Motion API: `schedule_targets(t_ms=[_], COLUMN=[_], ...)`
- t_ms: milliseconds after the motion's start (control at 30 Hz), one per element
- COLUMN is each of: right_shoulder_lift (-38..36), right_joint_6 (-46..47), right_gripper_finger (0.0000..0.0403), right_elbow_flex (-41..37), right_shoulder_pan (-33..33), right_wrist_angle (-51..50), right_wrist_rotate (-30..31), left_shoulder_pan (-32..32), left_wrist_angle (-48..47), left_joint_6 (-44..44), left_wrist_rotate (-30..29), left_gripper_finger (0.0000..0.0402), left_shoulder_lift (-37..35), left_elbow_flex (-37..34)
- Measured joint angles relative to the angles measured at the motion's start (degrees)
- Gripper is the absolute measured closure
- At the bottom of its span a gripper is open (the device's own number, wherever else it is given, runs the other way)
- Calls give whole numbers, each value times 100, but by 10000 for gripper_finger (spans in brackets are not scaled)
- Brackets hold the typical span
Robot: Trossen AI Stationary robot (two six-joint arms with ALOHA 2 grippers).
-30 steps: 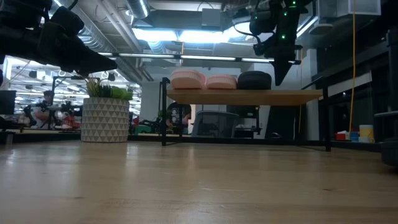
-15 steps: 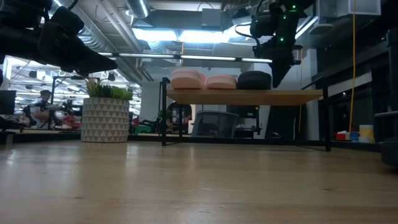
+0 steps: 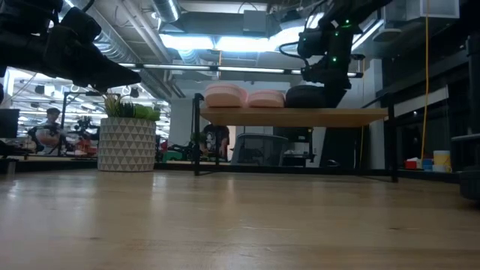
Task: Pick and place slides into the shelf
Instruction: Put the left black slide on the shelf
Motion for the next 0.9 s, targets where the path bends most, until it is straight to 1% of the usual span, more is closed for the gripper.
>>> schedule_targets(t_ms=[100, 500, 900], right_shoulder_lift=[38, 42, 42], right_joint_6=[-23, -163, -15], right_gripper_finger=[403, 403, 403], right_elbow_flex=[0, 0, 0], right_shoulder_pan=[-43, -139, -137], right_wrist_angle=[130, 446, 342], right_wrist_rotate=[-106, -100, -261], left_shoulder_pan=[0, 0, 0], left_wrist_angle=[0, 0, 0], left_joint_6=[0, 0, 0], left_wrist_rotate=[0, 2, 2], left_gripper_finger=[324, 324, 324], left_shoulder_lift=[0, 0, 0], left_elbow_flex=[0, 0, 0])
